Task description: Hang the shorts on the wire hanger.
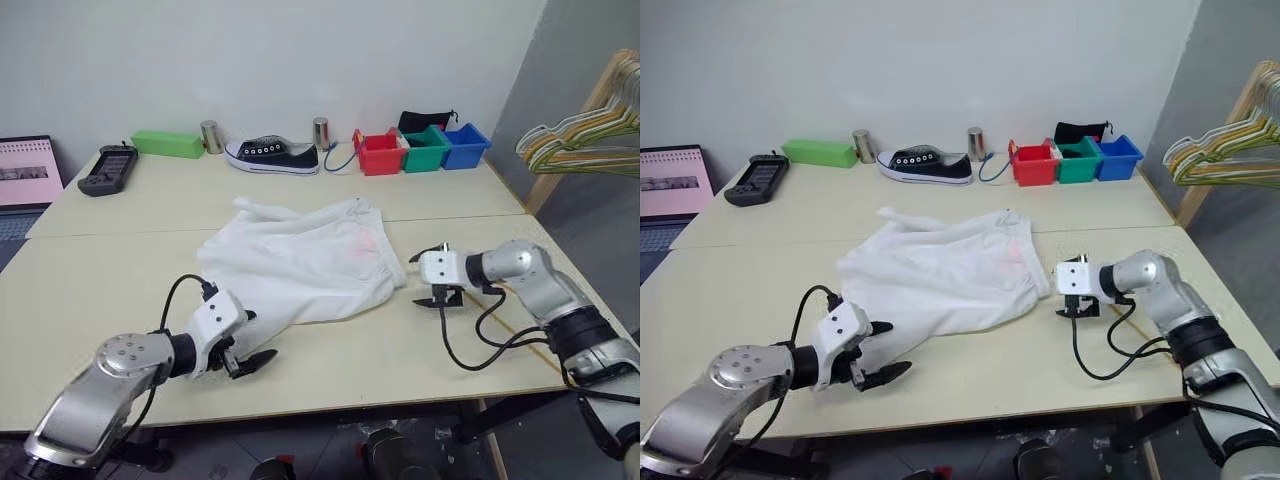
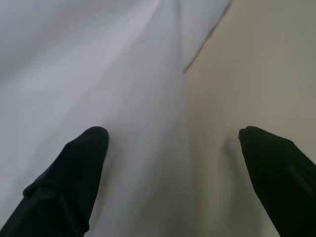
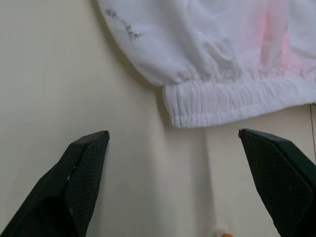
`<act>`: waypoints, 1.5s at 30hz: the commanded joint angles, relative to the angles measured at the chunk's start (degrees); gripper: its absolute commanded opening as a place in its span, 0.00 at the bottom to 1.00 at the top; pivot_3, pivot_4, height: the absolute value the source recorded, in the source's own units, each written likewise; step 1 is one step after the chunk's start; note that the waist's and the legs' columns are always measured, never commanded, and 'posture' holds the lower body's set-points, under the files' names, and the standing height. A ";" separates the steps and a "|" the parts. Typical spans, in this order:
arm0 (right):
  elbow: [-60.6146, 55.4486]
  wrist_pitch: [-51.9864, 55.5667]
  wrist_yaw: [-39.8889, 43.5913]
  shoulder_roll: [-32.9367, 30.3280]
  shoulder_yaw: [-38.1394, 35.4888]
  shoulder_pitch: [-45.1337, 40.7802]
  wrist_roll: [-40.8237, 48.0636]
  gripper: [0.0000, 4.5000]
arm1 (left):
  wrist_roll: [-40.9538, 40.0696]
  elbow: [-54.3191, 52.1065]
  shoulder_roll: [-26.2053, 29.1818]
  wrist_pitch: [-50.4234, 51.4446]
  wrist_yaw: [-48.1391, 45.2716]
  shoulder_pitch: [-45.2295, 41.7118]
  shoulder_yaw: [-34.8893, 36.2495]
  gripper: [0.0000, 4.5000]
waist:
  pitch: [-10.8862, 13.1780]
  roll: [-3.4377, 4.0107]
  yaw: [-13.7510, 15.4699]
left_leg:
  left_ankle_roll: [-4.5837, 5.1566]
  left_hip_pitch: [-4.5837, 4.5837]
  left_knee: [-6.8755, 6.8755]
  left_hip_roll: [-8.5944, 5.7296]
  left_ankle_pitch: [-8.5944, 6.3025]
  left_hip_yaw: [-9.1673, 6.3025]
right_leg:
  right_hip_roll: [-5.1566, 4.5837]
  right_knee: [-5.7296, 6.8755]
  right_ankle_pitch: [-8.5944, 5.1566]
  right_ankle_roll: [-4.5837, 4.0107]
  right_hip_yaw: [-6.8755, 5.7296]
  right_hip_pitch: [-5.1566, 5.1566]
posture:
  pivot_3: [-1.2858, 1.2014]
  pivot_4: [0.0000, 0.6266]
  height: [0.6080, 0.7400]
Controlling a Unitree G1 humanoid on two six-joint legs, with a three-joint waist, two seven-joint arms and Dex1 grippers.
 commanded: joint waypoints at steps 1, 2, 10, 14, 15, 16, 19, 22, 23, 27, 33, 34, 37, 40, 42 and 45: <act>5.09 -5.91 -1.78 2.38 0.91 -4.28 -2.70 0.99 | 2.76 2.49 -0.91 -2.92 1.42 0.83 0.49 1.00 | 0.00 0.00 -0.06 | 0.00 0.01 0.00 0.00 0.00 0.00 | 0.00 0.00 0.00 0.00 0.01 0.02 | 0.46 0.04 1.00; 6.73 -6.98 -2.10 3.35 1.36 -5.13 -3.50 0.99 | 2.89 3.11 -1.01 -3.05 1.17 1.24 0.59 1.00 | -0.01 0.00 -0.12 | 0.00 0.01 0.00 0.00 0.00 -0.01 | 0.00 0.00 0.00 0.00 0.00 0.02 | 0.46 0.04 1.00; 19.45 -12.71 -6.32 9.53 3.20 -11.35 -8.14 0.99 | 3.34 7.52 -3.36 -3.04 2.12 -0.18 0.76 1.00 | -0.08 -0.02 -0.24 | 0.00 0.97 -0.05 0.00 -0.01 -0.06 | 0.00 -0.01 -0.22 -0.37 -0.02 0.98 | 0.46 0.03 1.00; 23.66 -14.42 -7.30 11.36 3.68 -13.33 -9.61 0.99 | 4.52 8.91 -3.18 -2.91 2.32 -0.22 0.73 1.00 | -0.16 -0.03 -0.22 | 0.01 1.12 -0.04 -0.01 0.00 -0.11 | 0.00 0.00 -0.20 -0.36 -0.02 1.15 | 0.47 0.03 1.00; 24.76 -14.55 -7.38 11.75 3.76 -13.77 -9.85 0.99 | 4.56 9.12 -3.02 -2.75 2.09 -0.10 0.67 1.00 | -0.19 -0.01 -0.23 | 0.01 1.15 -0.04 -0.01 0.01 -0.11 | 0.00 0.00 -0.19 -0.35 -0.02 1.19 | 0.47 0.03 1.00; 25.54 -14.70 -7.42 12.01 3.73 -14.05 -9.98 0.99 | 4.55 9.19 -2.94 -2.63 1.93 0.01 0.65 1.00 | -0.21 -0.02 -0.25 | 0.02 1.26 -0.04 -0.01 0.01 -0.11 | 0.00 -0.01 -0.19 -0.35 -0.01 1.30 | 0.46 0.03 1.00; 28.19 -15.55 -8.45 12.82 3.85 -15.10 -11.14 0.87 | 4.35 9.39 -2.60 -2.29 1.01 0.25 0.34 0.96 | -0.27 -0.03 -0.29 | 0.01 1.59 -0.04 -0.01 0.01 -0.14 | 0.00 -0.01 -0.19 -0.36 -0.01 1.57 | 0.47 0.03 1.00; 29.74 -15.86 -9.64 13.66 3.76 -15.80 -11.82 0.72 | 4.74 10.07 -2.36 -2.70 0.71 0.53 0.31 0.84 | -0.33 -0.01 -0.40 | 0.01 1.78 -0.05 -0.01 0.00 -0.14 | 0.00 -0.01 -0.21 -0.38 0.01 1.71 | 0.46 0.03 1.00; 30.05 -15.93 -9.83 13.91 3.71 -15.98 -11.93 0.67 | 4.88 10.48 -2.28 -2.88 0.65 0.46 0.42 0.80 | -0.34 0.01 -0.43 | 0.01 1.79 -0.06 -0.01 0.00 -0.14 | 0.00 -0.01 -0.21 -0.39 0.01 1.71 | 0.46 0.03 1.00; 30.57 -16.41 -9.78 14.51 3.20 -16.17 -12.13 0.42 | 5.50 11.58 -1.91 -3.59 0.55 -0.03 0.80 0.59 | -0.38 0.07 -0.45 | 0.01 1.79 -0.07 -0.01 0.00 -0.16 | 0.00 -0.01 -0.21 -0.39 0.01 1.70 | 0.47 0.03 1.00; 29.91 -16.58 -8.78 14.17 2.28 -15.71 -11.30 0.05 | 6.23 13.98 -0.98 -5.15 0.41 -1.70 1.58 0.27 | -0.39 0.09 -0.47 | 0.01 1.79 -0.07 -0.01 0.00 -0.17 | 0.00 -0.01 -0.21 -0.39 0.00 1.69 | 0.47 0.04 1.00; 29.76 -16.57 -8.56 14.08 2.10 -15.63 -11.11 0.00 | 6.24 14.20 -0.84 -5.34 0.27 -1.81 1.74 0.22 | -0.39 0.09 -0.47 | 0.01 1.79 -0.07 -0.01 0.00 -0.17 | 0.00 -0.01 -0.21 -0.39 0.01 1.69 | 0.47 0.04 1.00; 28.80 -16.61 -7.64 13.58 1.59 -15.14 -10.50 0.00 | 6.39 14.59 0.09 -6.32 -0.71 -1.94 1.90 0.07 | -0.39 0.09 -0.47 | 0.01 1.79 -0.08 -0.01 0.00 -0.17 | 0.00 -0.01 -0.21 -0.39 0.01 1.69 | 0.47 0.03 1.00; 25.95 -15.86 -5.49 13.16 0.89 -13.55 -8.83 0.00 | 5.86 12.90 2.12 -6.65 -3.43 -1.47 1.49 0.00 | -0.39 0.09 -0.47 | 0.01 1.77 -0.11 -0.01 0.00 -0.16 | 0.00 -0.01 -0.23 -0.42 0.01 1.66 | 0.47 0.03 1.00; 21.65 -14.20 -2.02 12.74 -0.20 -11.51 -5.82 0.00 | 3.92 9.26 4.46 -6.06 -7.48 -0.27 1.48 0.00 | -0.40 0.07 -0.46 | 0.01 1.75 -0.16 0.00 0.00 -0.17 | 0.00 -0.02 -0.27 -0.48 -0.01 1.65 | 0.47 0.03 1.00; 10.01 -9.58 6.67 9.74 -0.99 -6.18 -0.85 0.00 | 0.07 3.28 9.21 -5.13 -14.54 2.69 3.36 0.00 | -0.40 0.08 -0.05 | -0.01 1.66 -0.28 0.01 -0.02 -0.16 | 0.00 -0.04 -0.37 -0.57 -0.02 1.57 | 0.47 0.02 1.00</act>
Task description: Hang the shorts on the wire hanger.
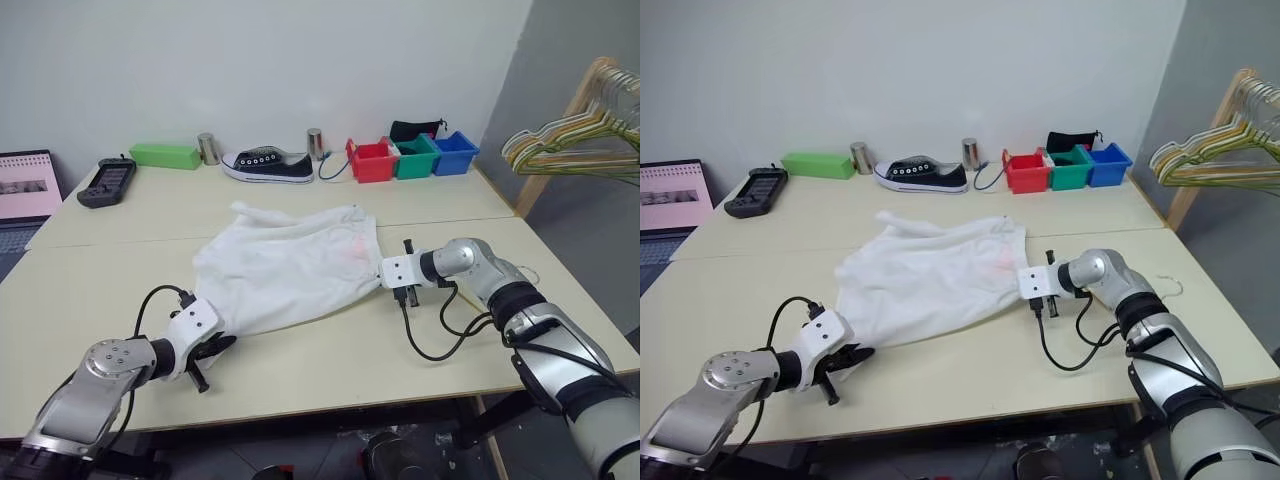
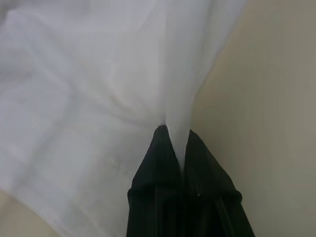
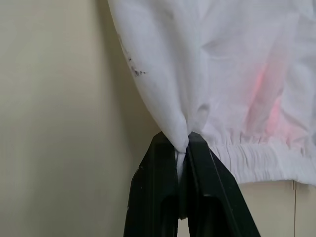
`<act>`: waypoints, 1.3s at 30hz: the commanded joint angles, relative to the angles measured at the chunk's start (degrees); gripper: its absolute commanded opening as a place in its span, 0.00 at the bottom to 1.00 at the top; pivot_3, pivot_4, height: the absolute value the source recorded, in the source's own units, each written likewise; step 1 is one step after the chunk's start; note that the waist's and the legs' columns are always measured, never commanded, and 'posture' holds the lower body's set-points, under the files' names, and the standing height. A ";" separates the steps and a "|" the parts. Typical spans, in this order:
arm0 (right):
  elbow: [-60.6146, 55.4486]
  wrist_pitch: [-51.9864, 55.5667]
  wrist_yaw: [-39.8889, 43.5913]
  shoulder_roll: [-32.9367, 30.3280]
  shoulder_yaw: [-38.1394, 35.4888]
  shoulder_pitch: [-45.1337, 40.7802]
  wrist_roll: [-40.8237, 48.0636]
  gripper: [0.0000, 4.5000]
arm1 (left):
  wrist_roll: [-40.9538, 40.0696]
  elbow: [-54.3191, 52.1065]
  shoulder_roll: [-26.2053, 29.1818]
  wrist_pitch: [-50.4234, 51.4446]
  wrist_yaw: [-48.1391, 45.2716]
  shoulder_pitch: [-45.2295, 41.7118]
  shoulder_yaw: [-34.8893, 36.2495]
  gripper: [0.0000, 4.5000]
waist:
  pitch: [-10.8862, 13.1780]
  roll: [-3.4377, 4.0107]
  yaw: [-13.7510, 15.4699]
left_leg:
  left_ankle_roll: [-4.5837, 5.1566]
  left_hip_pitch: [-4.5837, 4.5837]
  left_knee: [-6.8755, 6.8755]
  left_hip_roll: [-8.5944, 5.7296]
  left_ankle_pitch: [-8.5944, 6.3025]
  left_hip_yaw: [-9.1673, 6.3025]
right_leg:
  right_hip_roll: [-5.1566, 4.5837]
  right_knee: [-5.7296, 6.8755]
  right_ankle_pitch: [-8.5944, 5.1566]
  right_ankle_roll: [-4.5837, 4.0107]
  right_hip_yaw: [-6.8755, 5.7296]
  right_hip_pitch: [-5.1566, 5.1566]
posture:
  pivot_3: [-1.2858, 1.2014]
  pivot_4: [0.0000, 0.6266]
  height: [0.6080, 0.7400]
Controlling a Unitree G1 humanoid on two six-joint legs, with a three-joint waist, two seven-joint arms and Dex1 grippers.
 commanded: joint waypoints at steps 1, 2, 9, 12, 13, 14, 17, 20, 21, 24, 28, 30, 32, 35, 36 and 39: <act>-18.23 7.55 13.33 -5.63 -1.80 6.42 8.49 0.00 | -6.07 -9.02 6.32 1.82 -9.86 3.67 4.46 0.00 | 0.01 0.03 0.36 | -0.03 -0.11 -0.02 0.01 -0.02 -0.03 | 0.00 -0.01 -0.02 0.02 -0.04 -0.06 | 0.47 0.02 1.00; -24.59 10.88 17.80 -8.12 -1.56 9.09 10.99 0.00 | -8.24 -11.13 8.05 2.96 -12.43 4.93 5.94 0.00 | -0.01 0.04 0.59 | -0.06 -0.23 -0.05 0.00 -0.04 -0.03 | -0.02 0.00 -0.04 0.06 -0.06 -0.15 | 0.47 0.02 1.00; -55.78 35.51 33.12 -24.58 -0.49 18.93 28.99 0.00 | -17.11 -14.54 17.60 6.42 -27.39 8.51 14.55 0.00 | -0.12 0.37 3.20 | -0.25 -0.87 -0.16 0.03 -0.18 -0.03 | -0.05 0.07 -0.28 0.05 -0.18 -0.92 | 0.47 0.00 1.00; -49.17 39.09 27.76 -19.47 -1.73 13.14 28.44 0.00 | -10.69 -3.49 16.48 0.84 -24.72 -1.73 9.54 0.00 | -0.18 0.30 2.43 | -0.27 -0.46 -0.19 0.12 -0.19 -0.01 | -0.04 0.04 -0.47 -0.29 -0.25 -1.01 | 0.47 0.00 1.00; -41.86 38.44 22.09 -15.22 -2.87 8.30 26.83 0.00 | -5.39 5.21 14.36 -2.90 -21.02 -10.40 5.96 0.00 | -0.18 0.31 2.07 | -0.48 -0.40 -0.19 0.11 -0.32 -0.04 | -0.04 0.03 -0.48 -0.30 -0.26 -1.01 | 0.47 0.00 1.00; -34.32 37.98 16.35 -11.10 -4.19 3.32 25.22 0.00 | 0.01 14.03 12.13 -7.58 -17.03 -18.99 2.67 0.00 | -0.09 0.34 1.63 | -0.62 -0.31 -0.17 0.06 -0.40 -0.05 | -0.04 0.00 -0.47 -0.29 -0.27 -0.92 | 0.47 0.00 1.00; -7.83 32.06 -15.35 -0.50 -8.98 -16.87 18.56 0.00 | 16.89 43.72 3.70 -19.63 8.82 -51.41 -4.33 0.00 | -0.02 0.11 0.58 | -0.57 -0.68 -0.27 -0.03 -0.34 -0.25 | -0.04 -0.17 -0.04 -0.19 -0.37 -0.98 | 0.46 0.00 1.00; 8.18 21.86 -49.33 3.57 -10.92 -32.49 10.86 0.00 | 26.84 62.88 -1.09 -30.93 36.97 -76.24 -6.42 0.00 | -0.19 -0.54 0.98 | 0.07 -0.98 0.36 -0.02 0.79 -0.51 | -0.10 0.17 1.14 0.47 -0.71 -1.18 | 0.46 0.00 1.00; 9.87 18.17 -53.45 4.10 -11.14 -34.32 9.90 0.00 | 28.77 65.18 -1.11 -34.49 42.92 -79.90 -6.99 0.00 | -0.16 -0.66 0.93 | 0.09 -1.58 -0.09 -0.03 0.80 -0.47 | -0.09 -0.08 1.42 0.63 -0.62 -1.74 | 0.46 0.00 1.00; 12.24 8.13 -62.23 4.76 -10.02 -35.62 6.38 0.00 | 32.98 69.15 0.26 -42.78 55.16 -85.56 -7.88 0.00 | -0.69 -0.29 0.67 | -0.85 -3.52 -0.38 -0.15 1.58 -0.67 | -0.17 0.11 2.34 0.02 -0.64 -4.05 | 0.46 0.00 1.00; 10.51 1.53 -57.97 5.77 -9.05 -28.86 5.08 0.00 | 28.86 69.00 0.99 -44.78 43.88 -80.00 -6.26 0.00 | -1.47 0.25 0.18 | -0.82 -2.63 -0.87 -0.31 0.69 0.27 | -0.47 0.02 1.40 0.41 -0.11 -3.52 | 0.47 0.00 1.00; 7.50 1.78 -49.45 6.33 -9.45 -23.24 7.53 0.00 | 21.51 61.58 1.61 -37.36 25.78 -69.57 -5.19 0.00 | -1.69 0.53 0.14 | -0.61 -2.58 -0.87 -0.30 0.55 0.30 | -0.42 -0.03 1.35 0.46 -0.14 -3.40 | 0.48 0.00 1.00; 3.01 4.98 -37.00 6.30 -7.34 -16.43 8.52 0.00 | 12.50 43.59 5.65 -27.07 10.16 -51.95 -3.88 0.00 | -1.66 0.64 -0.44 | -0.60 -2.32 -0.82 -0.29 0.55 0.33 | -0.37 0.00 1.30 0.42 -0.12 -3.11 | 0.48 0.00 1.00; -7.92 12.94 -21.09 5.28 -5.16 -5.69 11.69 0.00 | 1.54 18.20 13.07 -14.64 -3.71 -25.46 1.53 0.00 | -1.66 0.45 -1.78 | -0.56 -2.38 -0.65 -0.08 0.59 0.10 | -0.16 0.12 1.29 0.34 -0.08 -3.07 | 0.49 0.00 1.00; -11.06 15.11 -19.06 5.06 -5.22 -3.28 12.16 0.00 | -0.87 12.45 14.57 -11.32 -6.18 -19.17 3.89 0.00 | -1.56 0.28 -1.70 | -0.56 -2.46 -0.59 0.04 0.59 0.02 | -0.06 0.10 1.33 0.27 -0.12 -3.12 | 0.50 0.00 1.00; -16.51 20.56 -15.95 5.40 -5.62 1.77 12.65 0.00 | -5.51 -0.94 16.51 -2.81 -10.86 -3.27 11.61 0.00 | -1.53 0.24 -0.72 | -0.57 -2.65 -0.53 0.05 0.60 -0.32 | 0.04 0.29 1.22 0.01 -0.26 -3.18 | 0.50 0.00 1.00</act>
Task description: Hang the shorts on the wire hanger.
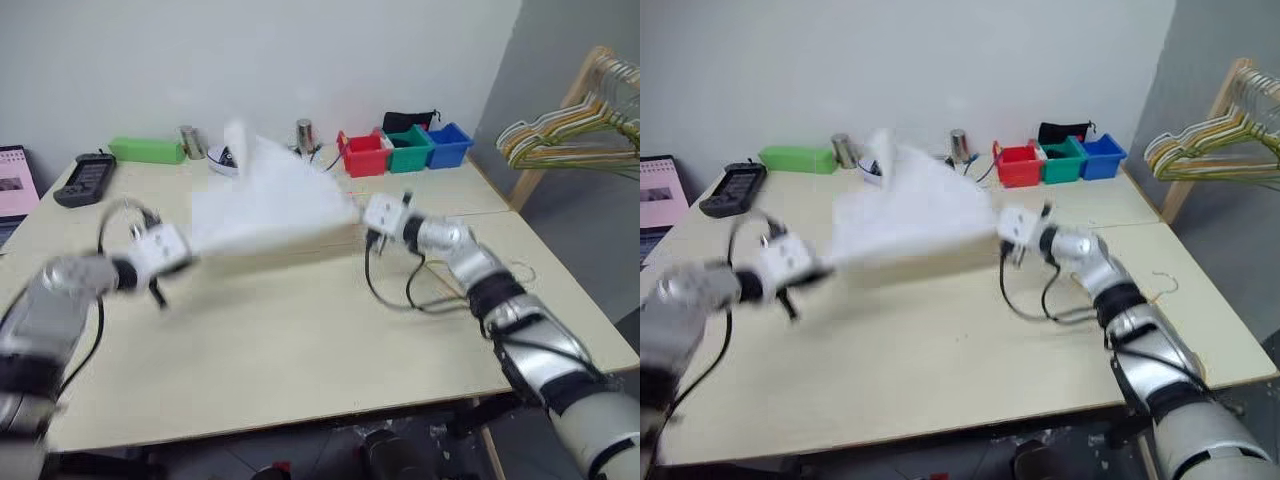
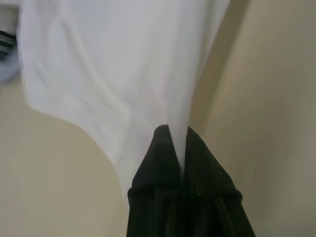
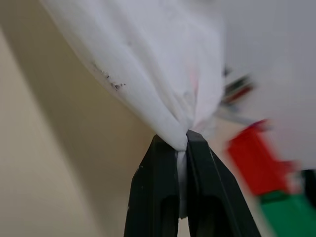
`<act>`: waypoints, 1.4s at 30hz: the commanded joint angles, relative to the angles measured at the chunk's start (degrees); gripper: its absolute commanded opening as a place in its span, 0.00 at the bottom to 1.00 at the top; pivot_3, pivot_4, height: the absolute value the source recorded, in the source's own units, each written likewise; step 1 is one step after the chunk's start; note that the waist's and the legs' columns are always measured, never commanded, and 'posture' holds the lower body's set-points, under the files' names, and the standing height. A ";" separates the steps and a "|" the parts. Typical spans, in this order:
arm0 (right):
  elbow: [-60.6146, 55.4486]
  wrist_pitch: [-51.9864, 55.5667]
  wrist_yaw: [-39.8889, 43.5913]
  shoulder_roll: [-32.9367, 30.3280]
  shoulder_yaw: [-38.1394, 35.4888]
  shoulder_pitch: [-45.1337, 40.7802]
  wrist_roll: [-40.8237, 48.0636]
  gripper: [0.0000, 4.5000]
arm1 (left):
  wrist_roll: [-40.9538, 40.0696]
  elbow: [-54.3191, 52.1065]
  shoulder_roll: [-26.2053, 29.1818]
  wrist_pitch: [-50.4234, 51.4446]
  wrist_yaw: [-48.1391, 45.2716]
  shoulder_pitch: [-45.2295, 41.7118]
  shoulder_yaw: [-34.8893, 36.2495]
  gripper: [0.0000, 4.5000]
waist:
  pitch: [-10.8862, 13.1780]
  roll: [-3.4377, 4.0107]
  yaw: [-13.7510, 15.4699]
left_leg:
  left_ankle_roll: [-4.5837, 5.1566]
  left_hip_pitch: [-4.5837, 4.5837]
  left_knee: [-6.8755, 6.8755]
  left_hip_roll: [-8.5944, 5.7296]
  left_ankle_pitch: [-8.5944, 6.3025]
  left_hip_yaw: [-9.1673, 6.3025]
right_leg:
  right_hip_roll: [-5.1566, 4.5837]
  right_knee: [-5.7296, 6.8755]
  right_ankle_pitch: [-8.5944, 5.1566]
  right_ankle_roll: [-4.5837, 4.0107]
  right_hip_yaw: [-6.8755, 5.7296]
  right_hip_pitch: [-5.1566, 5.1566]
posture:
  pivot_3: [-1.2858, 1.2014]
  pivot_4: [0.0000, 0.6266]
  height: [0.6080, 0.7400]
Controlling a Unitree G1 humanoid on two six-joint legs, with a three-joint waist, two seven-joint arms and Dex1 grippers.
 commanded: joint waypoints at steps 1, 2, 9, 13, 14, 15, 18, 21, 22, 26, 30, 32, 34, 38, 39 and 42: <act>-10.06 6.36 4.81 -0.72 -1.44 1.66 1.84 0.00 | -6.40 -17.57 4.75 10.72 -6.10 11.94 14.36 0.00 | 0.07 0.04 1.05 | 0.10 0.07 0.02 -0.04 0.06 0.01 | 0.00 0.12 -0.04 -0.04 -0.01 0.02 | 0.50 0.00 1.00; -11.46 7.34 5.79 -0.99 -1.05 2.95 1.55 0.00 | -6.93 -19.94 4.91 12.38 -6.88 14.59 16.22 0.00 | 0.10 0.04 1.50 | 0.24 0.32 0.01 -0.07 0.14 0.00 | 0.00 0.14 -0.11 -0.09 -0.05 0.25 | 0.50 0.00 1.00; -28.77 14.64 16.52 -6.45 2.94 13.90 1.53 0.00 | 0.22 -20.67 6.79 11.41 -6.73 20.26 18.90 0.00 | 0.09 0.31 3.59 | -0.05 1.95 -0.17 0.09 -0.07 -0.46 | -0.36 -1.31 -0.57 -0.57 -1.01 2.12 | 0.50 0.00 1.00; -36.66 18.44 20.12 -10.56 4.23 17.80 0.05 0.00 | 6.51 -17.28 6.55 4.22 -5.30 21.67 15.81 0.00 | -0.02 0.29 4.55 | -0.04 1.81 -0.22 -0.02 -0.06 -0.34 | -0.94 -1.51 -0.54 -0.57 -1.44 2.13 | 0.50 0.01 1.00; -38.37 19.72 20.59 -11.38 4.27 18.60 -0.06 0.00 | 7.69 -16.44 6.27 3.05 -4.78 21.45 14.83 0.00 | -0.03 0.28 4.72 | -0.04 1.82 -0.22 -0.02 -0.06 -0.20 | -1.08 -1.48 -0.47 -0.46 -1.53 2.08 | 0.50 0.01 1.00; -40.80 21.74 21.18 -12.35 4.20 19.71 0.09 0.00 | 8.46 -15.86 5.82 1.93 -4.55 21.21 13.73 0.00 | -0.08 0.22 4.95 | -0.03 1.83 -0.22 -0.05 -0.05 -0.05 | -1.16 -1.41 -0.32 -0.19 -1.54 2.06 | 0.49 0.01 1.00; -47.41 27.02 22.94 -14.92 4.11 22.55 0.86 0.00 | 8.59 -16.13 4.66 0.86 -4.76 20.48 11.55 0.00 | -0.19 0.12 5.93 | 0.31 1.91 -0.22 0.11 0.16 0.01 | -1.04 -1.02 -0.31 -0.18 -1.73 1.98 | 0.49 0.01 1.00; -53.86 31.51 25.65 -17.37 4.34 25.27 2.47 0.00 | 6.89 -18.20 4.17 1.36 -6.66 20.23 10.46 0.00 | -0.20 0.10 6.80 | 0.08 1.69 -0.22 0.14 0.00 0.12 | -0.92 -0.21 -0.76 -0.16 -1.64 1.72 | 0.49 0.01 1.00; -55.41 32.85 26.27 -17.90 4.40 25.81 2.94 0.00 | 6.85 -18.36 4.25 1.12 -7.07 20.19 10.21 0.00 | -0.19 0.11 7.04 | 0.10 1.70 -0.23 0.22 -0.14 0.10 | -0.78 -0.20 -0.89 -0.20 -1.64 1.71 | 0.49 0.01 1.00; -60.99 37.48 28.91 -19.79 5.27 27.76 4.57 0.00 | 9.18 -15.56 4.09 -1.20 -6.66 16.84 7.07 0.00 | -0.18 0.10 7.59 | 0.03 1.76 -0.16 0.59 -0.40 0.17 | -0.41 -0.22 -1.04 -0.34 -1.62 1.71 | 0.47 0.01 1.00; -62.36 40.50 30.12 -20.95 5.94 28.39 5.60 0.00 | 9.66 -14.38 3.48 -2.26 -7.23 13.72 4.32 0.00 | -0.21 0.07 7.44 | -0.01 1.93 -0.11 0.83 -0.42 0.22 | -0.24 -0.25 -1.25 -0.71 -1.64 1.70 | 0.47 0.01 1.00; -62.63 43.48 31.71 -21.37 5.63 28.55 7.56 0.00 | 10.09 -14.16 3.23 -2.88 -7.44 13.08 3.08 0.00 | -0.20 0.09 7.33 | -0.02 1.99 -0.07 0.87 -0.43 0.29 | -0.24 -0.26 -1.26 -0.73 -1.62 1.63 | 0.47 0.01 1.00; -62.55 45.88 33.47 -22.07 5.41 28.81 9.69 0.00 | 10.88 -13.75 3.04 -3.65 -7.56 12.55 2.03 0.00 | -0.23 0.04 7.20 | -0.02 2.00 -0.03 0.90 -0.43 0.34 | -0.25 -0.27 -1.26 -0.73 -1.61 1.62 | 0.46 0.00 1.00; -60.66 49.27 33.21 -21.86 4.74 28.33 11.89 0.00 | 11.03 -13.55 2.93 -4.49 -8.09 12.58 1.34 0.00 | -0.28 -0.04 6.89 | -0.02 2.02 -0.01 0.94 -0.42 0.35 | -0.25 -0.27 -1.26 -0.73 -1.64 1.64 | 0.46 0.00 1.00; -60.57 50.54 33.22 -21.66 4.54 28.14 12.72 0.00 | 11.08 -13.63 2.98 -4.81 -8.21 12.73 1.24 0.00 | -0.29 -0.04 6.82 | -0.01 2.01 -0.02 0.94 -0.42 0.35 | -0.25 -0.26 -1.25 -0.73 -1.64 1.64 | 0.46 0.00 1.00; -60.53 51.28 32.65 -21.56 4.83 27.88 13.78 0.00 | 11.16 -13.65 2.93 -5.18 -8.30 12.80 1.21 0.00 | -0.29 -0.05 6.59 | -0.01 2.00 -0.01 0.94 -0.42 0.36 | -0.25 -0.26 -1.25 -0.72 -1.63 1.67 | 0.47 0.00 1.00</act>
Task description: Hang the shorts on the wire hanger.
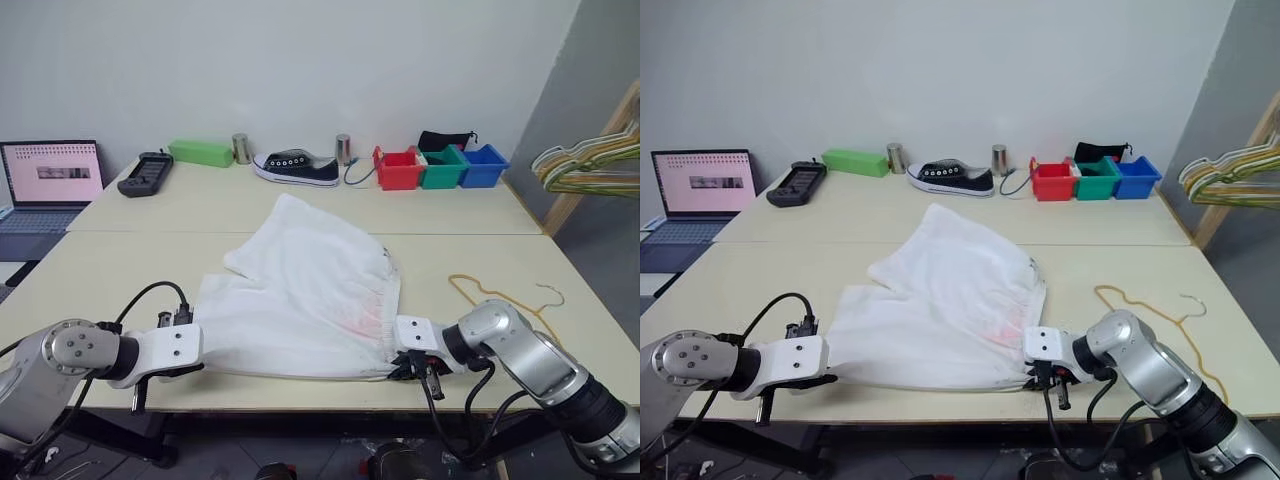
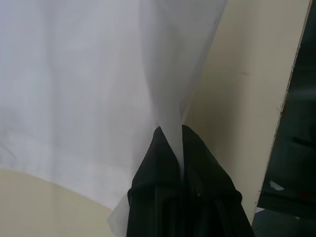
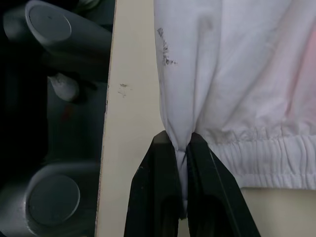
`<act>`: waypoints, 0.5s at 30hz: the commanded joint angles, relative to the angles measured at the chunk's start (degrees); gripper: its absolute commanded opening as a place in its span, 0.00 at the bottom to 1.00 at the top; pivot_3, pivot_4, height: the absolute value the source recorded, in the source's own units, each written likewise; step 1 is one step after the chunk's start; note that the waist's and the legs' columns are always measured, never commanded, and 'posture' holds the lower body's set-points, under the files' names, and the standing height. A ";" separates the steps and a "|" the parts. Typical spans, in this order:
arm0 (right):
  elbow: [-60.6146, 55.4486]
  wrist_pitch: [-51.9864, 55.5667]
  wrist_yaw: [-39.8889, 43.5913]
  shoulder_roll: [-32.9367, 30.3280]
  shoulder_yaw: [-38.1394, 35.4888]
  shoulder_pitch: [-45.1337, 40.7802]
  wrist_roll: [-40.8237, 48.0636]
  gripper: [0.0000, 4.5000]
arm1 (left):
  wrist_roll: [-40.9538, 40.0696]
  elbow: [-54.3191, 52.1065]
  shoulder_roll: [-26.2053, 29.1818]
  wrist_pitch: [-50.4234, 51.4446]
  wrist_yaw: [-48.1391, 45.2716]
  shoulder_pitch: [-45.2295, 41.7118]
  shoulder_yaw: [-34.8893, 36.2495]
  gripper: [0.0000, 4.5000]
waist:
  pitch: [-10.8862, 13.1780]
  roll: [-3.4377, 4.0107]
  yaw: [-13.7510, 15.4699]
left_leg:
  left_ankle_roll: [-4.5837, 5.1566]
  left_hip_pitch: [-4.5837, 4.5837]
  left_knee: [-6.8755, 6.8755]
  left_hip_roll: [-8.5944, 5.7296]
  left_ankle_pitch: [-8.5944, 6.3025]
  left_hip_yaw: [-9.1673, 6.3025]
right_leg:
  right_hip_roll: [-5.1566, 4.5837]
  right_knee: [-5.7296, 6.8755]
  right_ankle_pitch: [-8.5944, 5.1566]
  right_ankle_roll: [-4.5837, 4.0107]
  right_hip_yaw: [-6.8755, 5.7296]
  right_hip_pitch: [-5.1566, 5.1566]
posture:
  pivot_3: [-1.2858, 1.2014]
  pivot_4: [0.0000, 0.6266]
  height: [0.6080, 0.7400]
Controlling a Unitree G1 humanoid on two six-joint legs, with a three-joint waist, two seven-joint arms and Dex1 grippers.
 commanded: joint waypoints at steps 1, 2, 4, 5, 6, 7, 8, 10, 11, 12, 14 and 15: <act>-0.49 1.23 -0.18 -0.22 -1.06 -1.10 1.82 0.00 | 0.70 -0.08 0.19 -0.67 -0.40 -0.64 0.11 0.00 | 0.00 0.00 -0.17 | 0.00 0.00 0.00 0.00 0.00 0.00 | 0.00 0.00 0.00 0.00 0.00 0.01 | 0.47 0.00 1.00; -0.47 1.41 -0.28 -0.16 -0.94 -1.15 2.14 0.07 | 0.68 -0.10 0.15 -0.65 -0.45 -0.69 0.12 0.00 | 0.00 0.00 -0.27 | 0.00 -0.01 0.00 0.00 0.00 0.00 | 0.00 0.00 0.00 0.00 -0.01 0.01 | 0.47 0.00 1.00; -0.48 1.52 -0.20 -0.14 -0.79 -1.34 2.63 0.16 | -0.06 -0.53 0.05 -0.89 -0.97 -0.49 0.47 0.05 | 0.00 0.00 -0.46 | 0.00 -0.02 -0.01 0.00 0.00 -0.01 | 0.01 0.00 0.00 0.00 -0.01 0.02 | 0.47 0.00 1.00; -0.60 1.71 0.05 -0.19 -0.85 -1.53 3.06 0.21 | -0.69 -0.89 -0.02 -0.58 -1.33 -0.29 0.80 0.10 | 0.00 0.00 -0.53 | -0.01 -0.04 -0.01 0.00 -0.01 0.00 | 0.01 0.00 0.00 0.00 -0.01 0.03 | 0.47 0.00 1.00; -0.75 1.80 0.38 -0.33 -0.94 -1.72 3.51 0.26 | -1.26 -1.19 -0.08 -0.15 -1.69 -0.17 1.08 0.13 | 0.00 0.00 -0.59 | -0.01 -0.06 -0.01 0.00 -0.01 0.00 | 0.01 0.00 0.00 0.00 -0.01 0.06 | 0.47 0.00 1.00; -0.94 1.69 0.69 -0.63 -1.14 -1.99 3.85 0.31 | -1.78 -1.54 0.10 0.10 -2.27 0.10 1.39 0.18 | 0.00 0.00 -0.67 | -0.01 -0.08 -0.01 0.00 -0.01 0.00 | 0.01 0.01 0.00 0.01 0.00 0.06 | 0.47 0.00 1.00; -1.09 1.63 0.93 -0.98 -1.36 -2.27 4.22 0.36 | -2.22 -1.86 0.34 0.35 -2.81 0.40 1.67 0.22 | 0.00 0.00 -0.74 | -0.01 -0.09 -0.01 0.00 -0.01 0.00 | 0.01 0.01 0.01 0.01 0.00 0.10 | 0.47 0.00 1.00; -2.06 1.54 2.42 -2.44 -2.07 -2.78 5.52 0.46 | -3.25 -2.41 1.01 0.48 -4.16 1.11 2.50 0.31 | 0.01 0.01 -0.80 | -0.01 -0.08 -0.02 0.00 -0.01 0.00 | 0.01 0.01 0.01 0.01 0.00 0.07 | 0.47 0.00 1.00; -2.85 2.00 3.14 -3.25 -2.71 -3.05 6.37 0.51 | -3.79 -2.76 1.41 0.66 -4.86 1.32 2.99 0.36 | 0.02 0.02 -0.79 | -0.01 -0.08 -0.02 0.00 -0.01 0.00 | 0.01 0.01 0.01 0.01 0.00 0.07 | 0.47 0.00 1.00; -3.69 2.74 3.74 -4.01 -3.39 -3.39 7.39 0.54 | -4.45 -3.17 1.83 0.80 -5.74 1.45 3.51 0.39 | 0.02 0.02 -0.79 | -0.02 -0.09 -0.02 0.00 -0.01 0.01 | 0.01 0.01 0.01 0.01 0.01 0.05 | 0.47 0.00 1.00; -5.32 3.87 4.44 -5.52 -4.86 -4.05 9.37 0.65 | -7.29 -5.02 2.55 2.49 -8.16 1.29 4.84 0.49 | 0.02 0.01 -0.79 | -0.02 -0.07 -0.01 0.00 -0.01 0.00 | 0.01 0.00 0.00 0.00 -0.01 -0.06 | 0.46 0.00 1.00; -6.04 4.60 4.48 -6.07 -5.66 -4.30 10.29 0.68 | -8.87 -6.08 2.74 3.68 -9.19 0.79 5.35 0.52 | 0.01 0.00 -0.84 | -0.03 -0.08 -0.02 0.00 -0.02 0.00 | 0.01 0.00 0.00 0.00 0.00 -0.11 | 0.46 0.00 1.00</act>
